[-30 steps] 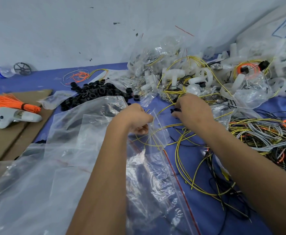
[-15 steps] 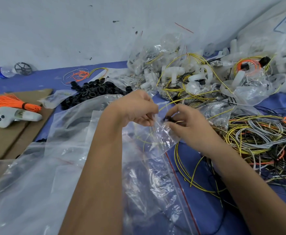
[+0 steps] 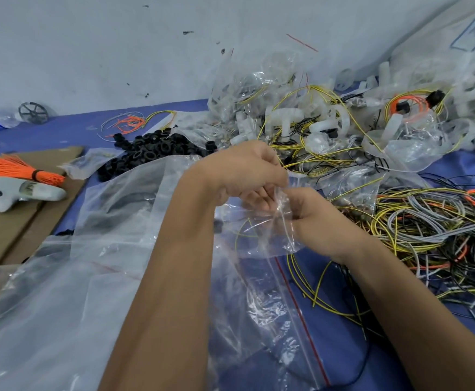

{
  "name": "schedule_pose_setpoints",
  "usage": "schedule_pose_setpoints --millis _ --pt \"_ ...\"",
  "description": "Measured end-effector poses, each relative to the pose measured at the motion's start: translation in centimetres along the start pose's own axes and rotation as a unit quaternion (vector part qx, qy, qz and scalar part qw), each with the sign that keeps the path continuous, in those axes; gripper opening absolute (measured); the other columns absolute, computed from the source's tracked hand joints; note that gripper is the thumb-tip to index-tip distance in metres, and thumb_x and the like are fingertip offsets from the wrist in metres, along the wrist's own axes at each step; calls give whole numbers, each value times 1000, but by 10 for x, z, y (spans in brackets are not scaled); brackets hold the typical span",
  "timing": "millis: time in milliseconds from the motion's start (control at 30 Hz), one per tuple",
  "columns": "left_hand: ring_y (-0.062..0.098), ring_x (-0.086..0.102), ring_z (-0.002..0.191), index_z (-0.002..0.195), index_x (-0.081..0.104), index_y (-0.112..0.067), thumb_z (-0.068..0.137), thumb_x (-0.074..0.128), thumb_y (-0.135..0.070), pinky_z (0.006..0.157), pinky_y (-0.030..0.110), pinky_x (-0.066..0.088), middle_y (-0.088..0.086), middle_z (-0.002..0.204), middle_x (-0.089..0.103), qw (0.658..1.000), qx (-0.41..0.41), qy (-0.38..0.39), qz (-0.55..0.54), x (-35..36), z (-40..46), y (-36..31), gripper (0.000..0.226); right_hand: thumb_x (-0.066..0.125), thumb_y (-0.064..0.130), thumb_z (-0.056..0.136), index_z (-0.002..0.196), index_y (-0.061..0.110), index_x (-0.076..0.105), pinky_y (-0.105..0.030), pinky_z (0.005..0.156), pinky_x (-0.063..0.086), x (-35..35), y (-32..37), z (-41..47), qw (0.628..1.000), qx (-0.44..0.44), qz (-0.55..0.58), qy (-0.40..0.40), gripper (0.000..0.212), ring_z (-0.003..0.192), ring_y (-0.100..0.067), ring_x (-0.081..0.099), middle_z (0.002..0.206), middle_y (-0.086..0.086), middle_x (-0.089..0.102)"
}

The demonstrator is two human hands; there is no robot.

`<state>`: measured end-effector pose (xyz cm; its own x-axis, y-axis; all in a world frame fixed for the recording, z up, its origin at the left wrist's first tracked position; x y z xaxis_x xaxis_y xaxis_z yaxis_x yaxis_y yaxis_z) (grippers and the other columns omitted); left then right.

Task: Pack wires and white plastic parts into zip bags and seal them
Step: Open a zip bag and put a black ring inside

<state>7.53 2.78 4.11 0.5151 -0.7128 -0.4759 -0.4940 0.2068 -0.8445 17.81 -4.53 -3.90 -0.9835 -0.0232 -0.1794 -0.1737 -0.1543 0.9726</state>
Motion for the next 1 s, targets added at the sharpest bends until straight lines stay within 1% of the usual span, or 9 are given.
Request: schedule_pose_setpoints --millis 100,200,333,433,567,700,867,933,1000 --pt "19 65 46 87 55 -3 96 60 0 41 20 48 9 58 64 999 -1 -10 -33 -6 0 5 10 60 -13 94 105 -1 71 -43 88 59 -4 2 2 998 -24 -20 -52 20 91 -20 73 96 -12 76" --pt "20 66 47 89 55 -3 96 60 -2 41 20 48 7 55 64 999 -13 -19 -46 -8 4 14 9 62 -4 96 104 -6 70 -58 89 57 2 0 2 998 -30 -31 -39 12 102 -38 71 100 -24 73" --pt "20 66 47 87 57 -3 95 61 -5 41 19 48 7 53 64 997 -20 -37 -63 -8 15 26 10 63 6 98 100 -1 74 -63 83 54 1 -1 3 996 -30 -51 -71 12 89 -24 67 95 -26 73" --pt "17 64 44 84 56 -5 96 59 -5 39 18 46 5 50 63 990 -25 -79 -111 0 28 39 12 61 17 101 93 10 77 -58 75 54 -9 -5 3 983 -29 -118 -139 19 77 -28 66 86 -20 74" --pt "13 59 38 81 52 -8 95 54 -4 37 18 42 3 46 61 970 -35 -167 -173 23 48 58 15 63 5 94 97 15 77 -41 77 59 -26 -7 0 938 -16 -199 -284 17 79 -8 72 83 4 76" --pt "19 61 40 80 51 -7 89 52 -3 38 20 44 6 46 61 954 -23 -218 -206 45 61 66 10 65 15 93 91 18 74 -39 71 56 -31 0 -5 890 -21 -316 -328 10 74 -15 69 77 4 73" --pt "18 62 40 80 54 -6 94 55 -6 39 21 46 6 47 62 957 -35 -201 -205 55 66 71 13 65 20 88 105 21 73 -44 83 46 -63 21 -28 719 29 -503 -478 19 106 -34 52 101 -6 72" --pt "18 62 39 78 53 -7 95 55 -7 39 21 46 5 47 62 961 -35 -193 -196 55 68 70 17 65 14 83 113 20 67 -50 91 41 -76 18 -33 702 117 -512 -481 32 116 -41 45 117 -14 62" --pt "19 63 40 78 53 -8 95 57 -9 40 22 48 4 47 63 967 -28 -190 -166 56 69 69 18 63 7 81 123 14 58 -50 92 42 -81 11 -32 727 186 -490 -443 43 116 -46 45 129 -21 50"
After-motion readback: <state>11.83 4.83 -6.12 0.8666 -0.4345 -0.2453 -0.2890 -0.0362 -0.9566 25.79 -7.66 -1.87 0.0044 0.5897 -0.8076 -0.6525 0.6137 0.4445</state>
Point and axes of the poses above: each hand's wrist, its own z-axis towards the middle knuckle, its own x-axis out of the palm, y = z × x, the point moved 4 cm from there along z, towards the middle knuckle
